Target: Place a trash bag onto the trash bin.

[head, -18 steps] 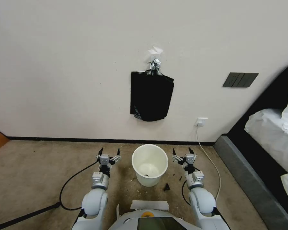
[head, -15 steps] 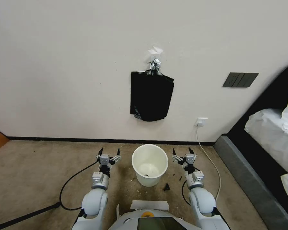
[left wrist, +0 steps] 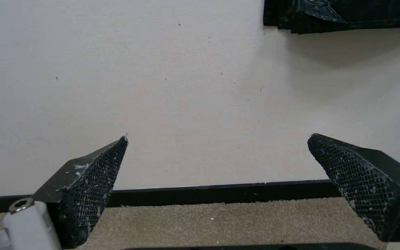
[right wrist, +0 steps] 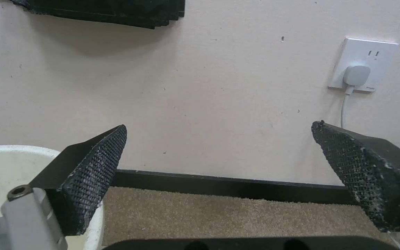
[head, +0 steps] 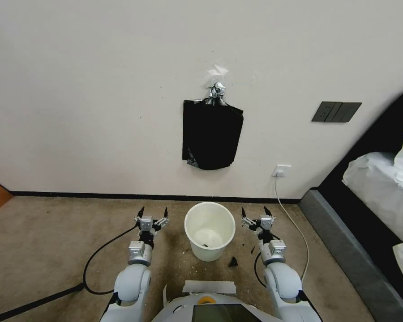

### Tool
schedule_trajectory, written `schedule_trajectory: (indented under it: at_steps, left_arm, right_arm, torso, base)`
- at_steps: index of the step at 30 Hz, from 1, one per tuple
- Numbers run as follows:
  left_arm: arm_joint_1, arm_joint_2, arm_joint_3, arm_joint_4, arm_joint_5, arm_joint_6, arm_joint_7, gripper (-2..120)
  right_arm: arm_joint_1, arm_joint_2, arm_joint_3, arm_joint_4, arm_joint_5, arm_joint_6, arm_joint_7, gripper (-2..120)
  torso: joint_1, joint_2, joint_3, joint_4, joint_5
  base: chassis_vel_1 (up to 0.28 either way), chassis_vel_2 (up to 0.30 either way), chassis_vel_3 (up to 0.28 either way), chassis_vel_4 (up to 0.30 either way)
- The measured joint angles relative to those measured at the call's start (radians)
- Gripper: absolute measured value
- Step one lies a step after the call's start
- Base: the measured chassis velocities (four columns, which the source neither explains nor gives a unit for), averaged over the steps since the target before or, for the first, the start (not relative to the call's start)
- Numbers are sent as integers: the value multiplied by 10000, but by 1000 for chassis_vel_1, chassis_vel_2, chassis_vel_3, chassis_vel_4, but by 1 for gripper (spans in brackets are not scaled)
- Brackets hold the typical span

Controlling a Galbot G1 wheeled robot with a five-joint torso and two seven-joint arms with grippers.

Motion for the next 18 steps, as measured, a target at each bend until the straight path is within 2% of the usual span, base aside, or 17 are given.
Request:
schedule_trajectory:
  at_steps: [18]
  left_arm:
    - [0,0,0,0,0,0,0,100]
  right_arm:
    - [0,0,0,0,0,0,0,100]
  torso:
    - [0,0,0,0,0]
  base:
    - [0,0,0,0]
